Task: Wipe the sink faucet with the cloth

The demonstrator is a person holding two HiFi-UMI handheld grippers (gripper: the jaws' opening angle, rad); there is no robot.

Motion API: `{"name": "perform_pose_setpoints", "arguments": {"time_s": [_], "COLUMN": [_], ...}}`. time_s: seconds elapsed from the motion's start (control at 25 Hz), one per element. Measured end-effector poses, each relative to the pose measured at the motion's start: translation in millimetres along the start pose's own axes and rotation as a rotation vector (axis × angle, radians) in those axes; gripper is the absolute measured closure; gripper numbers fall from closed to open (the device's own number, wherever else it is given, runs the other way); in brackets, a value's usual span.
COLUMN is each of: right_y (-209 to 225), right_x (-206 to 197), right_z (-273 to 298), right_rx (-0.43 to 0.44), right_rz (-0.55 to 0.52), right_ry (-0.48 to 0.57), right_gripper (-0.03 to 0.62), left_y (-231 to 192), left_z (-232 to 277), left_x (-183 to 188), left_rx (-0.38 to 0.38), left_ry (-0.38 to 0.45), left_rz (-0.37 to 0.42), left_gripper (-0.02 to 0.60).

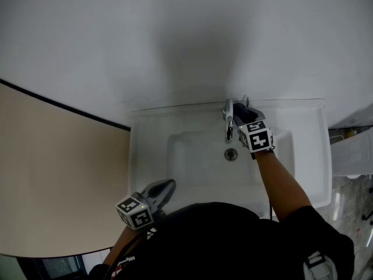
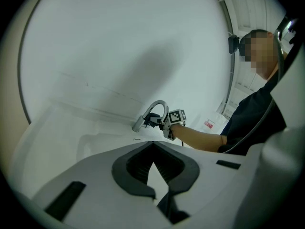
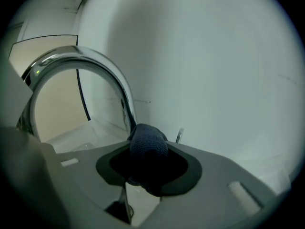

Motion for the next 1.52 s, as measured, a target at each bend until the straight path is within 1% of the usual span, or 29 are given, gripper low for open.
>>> {"name": "perform_pose_setpoints", "arguments": {"time_s": [0.12,0.28,0.4,0.6,0.84,1.0,1.2,1.52], "right_y": [5.1,3.7,-7.1,-14.5,-27.4,-28.9,-32.3,-35.0], "right_x": [8.1,-11.7,-26.5,-29.0,-45.2,-49.8,-57.1,-72.1], "right_z": [8.6,17.5,17.7,16.5,20.5,25.1,28.9,45.9], "right_rx": [-0.014,0.002,0.007,0.019,0.049,0.058,0.074,0.089], "right_rz": [-0.027,0.003,-0.020,-0.037,-0.037,-0.048,-0.037,-0.067], "right_ry": [-0.012,-0.062,-0.071,-0.078,-0.112,-0.123,-0.151,-0.206], "right_gripper": [0.465,0.467,0.467,0.467,0.467,0.467,0.467,0.467], "left_y": [0.5,-0.4,-2.1,0.1,-1.2,-1.6,0.0,2.1], "left_z": [2.0,2.3,3.3,7.8,6.2,4.8,4.0,1.7], "left_x": [0.0,-1.7,-1.5,-2.4,-1.4,-3.2,-4.7,-6.8], "left_rx": [-0.005,-0.006,-0.005,-0.018,-0.011,-0.009,-0.008,-0.003], "left_ry": [-0.002,-0.004,-0.004,-0.018,-0.013,-0.013,-0.014,-0.021], "left_rz": [0.003,-0.005,-0.009,0.002,-0.003,-0.005,-0.006,-0.004], "left_gripper": [0.589,0.589,0.589,0.589,0.589,0.589,0.589,0.589]}}
Point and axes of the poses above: the fingertips, and each gripper's own axes: z forward along the fingers, y to its right, x out of its top, the point moved 4 cm from there along -z, backward along the fingers, and after that the axes turned 5 degrees about -z, right-handed, at the moved point
